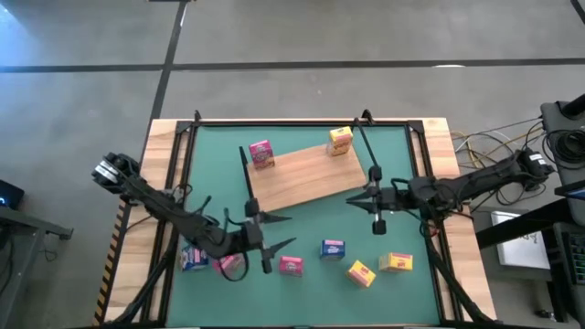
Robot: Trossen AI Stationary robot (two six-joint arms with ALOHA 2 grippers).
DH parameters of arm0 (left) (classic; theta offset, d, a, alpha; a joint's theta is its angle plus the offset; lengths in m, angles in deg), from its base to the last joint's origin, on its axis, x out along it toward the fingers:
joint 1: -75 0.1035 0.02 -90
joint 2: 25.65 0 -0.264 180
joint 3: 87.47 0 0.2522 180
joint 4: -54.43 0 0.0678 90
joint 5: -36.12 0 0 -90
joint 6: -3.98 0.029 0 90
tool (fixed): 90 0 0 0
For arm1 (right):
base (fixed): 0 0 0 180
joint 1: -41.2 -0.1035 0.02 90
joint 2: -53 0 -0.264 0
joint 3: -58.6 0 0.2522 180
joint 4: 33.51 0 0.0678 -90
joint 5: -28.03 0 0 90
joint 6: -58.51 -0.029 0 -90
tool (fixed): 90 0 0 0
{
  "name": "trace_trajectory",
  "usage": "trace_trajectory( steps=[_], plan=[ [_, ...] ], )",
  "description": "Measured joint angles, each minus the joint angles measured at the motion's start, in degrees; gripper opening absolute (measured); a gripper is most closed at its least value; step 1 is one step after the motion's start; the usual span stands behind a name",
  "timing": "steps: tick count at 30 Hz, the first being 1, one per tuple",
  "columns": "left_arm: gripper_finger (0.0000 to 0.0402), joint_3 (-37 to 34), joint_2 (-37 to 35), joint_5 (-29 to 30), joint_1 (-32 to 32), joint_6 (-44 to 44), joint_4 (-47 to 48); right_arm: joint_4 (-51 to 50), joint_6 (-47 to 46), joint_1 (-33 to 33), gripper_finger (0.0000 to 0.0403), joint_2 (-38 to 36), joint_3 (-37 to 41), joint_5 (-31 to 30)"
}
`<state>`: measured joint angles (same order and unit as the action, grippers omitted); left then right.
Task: Stack cereal on shelf
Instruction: Put the right blue cereal box on the shelf
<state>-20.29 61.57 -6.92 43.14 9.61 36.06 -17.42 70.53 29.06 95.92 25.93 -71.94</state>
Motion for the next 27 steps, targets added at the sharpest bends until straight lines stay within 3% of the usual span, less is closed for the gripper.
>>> trace_trajectory(
  steps=[5,9,14,22,27],
  plan=[
    [0.0229,5.01,4.89,0.00,0.68,-0.06,1.85,2.25,0.40,0.00,0.0012,-3.82,2.49,5.61],
    [0.0229,8.25,8.54,-0.34,1.44,-1.47,3.22,2.54,-0.42,0.02,0.0012,-7.28,4.12,5.71],
    [0.0229,13.24,13.33,-5.65,2.89,-3.81,5.76,2.12,-0.43,0.02,0.0012,-9.99,5.87,5.73],
    [0.0229,21.10,20.72,-6.20,3.93,-8.07,16.05,1.81,-0.45,0.02,0.0012,-13.14,6.86,5.75],
    [0.0229,23.61,23.99,-11.13,4.21,-11.53,22.32,1.74,-0.73,0.02,0.0012,-13.28,6.75,5.94]
  ],
)
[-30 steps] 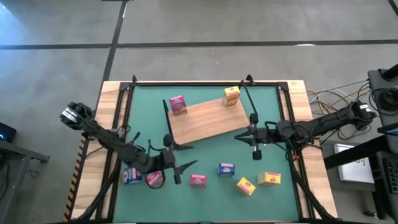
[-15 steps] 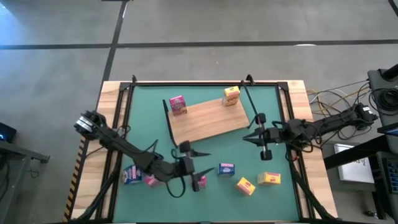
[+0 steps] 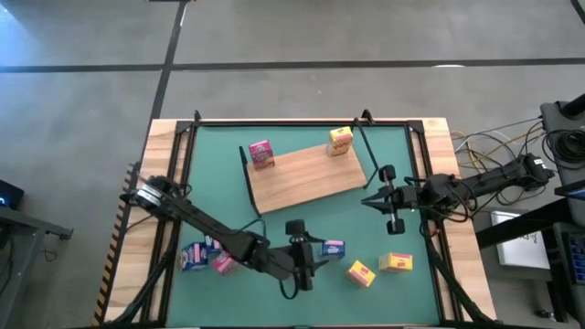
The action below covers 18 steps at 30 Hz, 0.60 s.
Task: Stack cereal on shelf
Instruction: Put the right blue cereal box on the shelf
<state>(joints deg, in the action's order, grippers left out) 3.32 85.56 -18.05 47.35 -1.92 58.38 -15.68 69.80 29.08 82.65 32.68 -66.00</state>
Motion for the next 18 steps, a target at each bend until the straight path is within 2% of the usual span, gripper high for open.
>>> trace_trajectory(
  steps=[4,10,15,18],
  plan=[
    [0.0229,1.74,1.25,-1.03,0.55,-1.08,4.62,0.04,-0.07,0.00,0.0012,0.09,-0.09,0.00],
    [0.0229,4.02,2.89,-1.10,2.49,-1.12,5.15,0.02,-0.19,0.00,0.0012,0.09,-0.11,0.00],
    [0.0229,4.84,3.16,-6.94,3.99,-1.26,7.10,-0.09,-0.28,0.00,0.0012,0.11,-0.11,0.00],
    [0.0229,4.82,3.16,-7.41,4.59,-0.79,7.41,-0.26,-0.33,0.00,0.0012,0.11,-0.11,0.00]
  ],
)
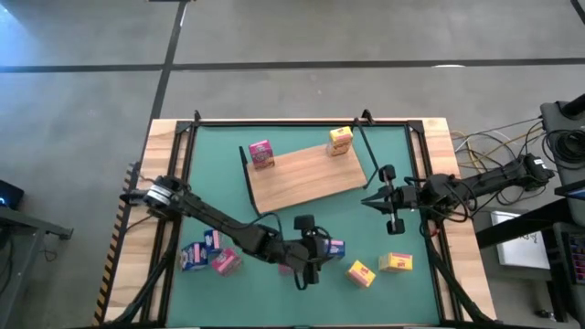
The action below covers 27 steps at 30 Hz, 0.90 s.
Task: Stack cereal on shelf
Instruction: Put the right blue cereal box on the shelf
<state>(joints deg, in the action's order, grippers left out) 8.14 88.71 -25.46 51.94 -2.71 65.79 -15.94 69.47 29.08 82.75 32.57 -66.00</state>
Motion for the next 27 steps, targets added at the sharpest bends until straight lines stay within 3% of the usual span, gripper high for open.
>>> trace_trajectory(
  steps=[9,19,27],
  plan=[
    [0.0238,0.60,0.00,-10.76,2.25,-2.92,0.68,-0.61,0.13,0.02,0.0012,0.00,-0.04,-0.02],
    [0.0311,0.96,0.39,-8.43,2.72,-1.85,1.24,-0.85,0.15,0.04,0.0012,0.00,-0.04,-0.46],
    [0.0313,0.94,2.51,-13.00,4.40,-1.64,0.52,-1.01,0.17,0.04,0.0012,-0.03,-0.07,-0.49]
  ],
)
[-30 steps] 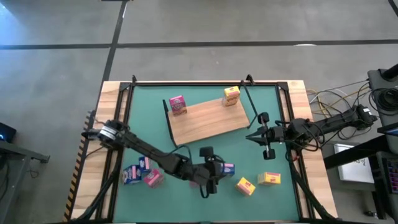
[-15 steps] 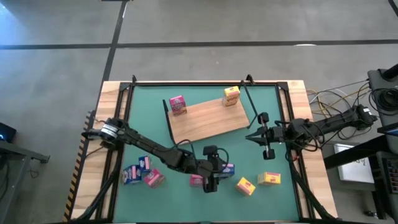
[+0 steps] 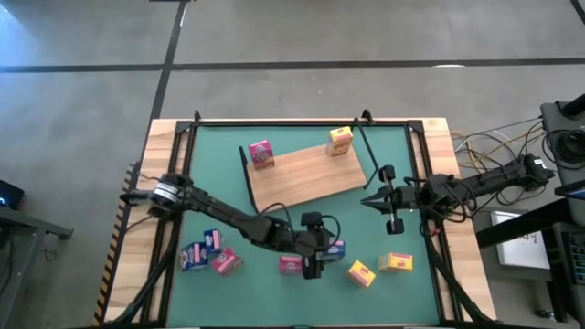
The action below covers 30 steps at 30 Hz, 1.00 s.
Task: Stack cereal on shelf
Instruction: Put the right blue cereal box on the shelf
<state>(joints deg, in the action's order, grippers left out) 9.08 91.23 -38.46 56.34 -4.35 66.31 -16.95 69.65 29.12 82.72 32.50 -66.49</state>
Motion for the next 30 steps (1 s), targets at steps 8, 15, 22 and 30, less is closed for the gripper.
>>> trace_trajectory(
  steps=[8,15,22,30],
  plan=[
    [0.0281,-0.04,0.85,-0.06,0.57,-0.80,0.32,-0.02,0.37,0.00,0.0012,0.00,0.00,-0.02],
    [0.0237,-0.04,0.85,-0.05,0.55,-0.53,0.28,-0.02,0.39,0.00,0.0012,-0.01,0.00,-0.03],
    [0.0197,-0.04,0.85,-0.02,0.55,0.10,0.23,-0.02,0.42,0.00,0.0012,-0.01,0.00,-0.08],
    [0.0175,-0.04,0.82,0.00,0.48,0.29,0.28,-0.02,0.42,0.00,0.0012,-0.01,0.00,-0.08]
  ],
)
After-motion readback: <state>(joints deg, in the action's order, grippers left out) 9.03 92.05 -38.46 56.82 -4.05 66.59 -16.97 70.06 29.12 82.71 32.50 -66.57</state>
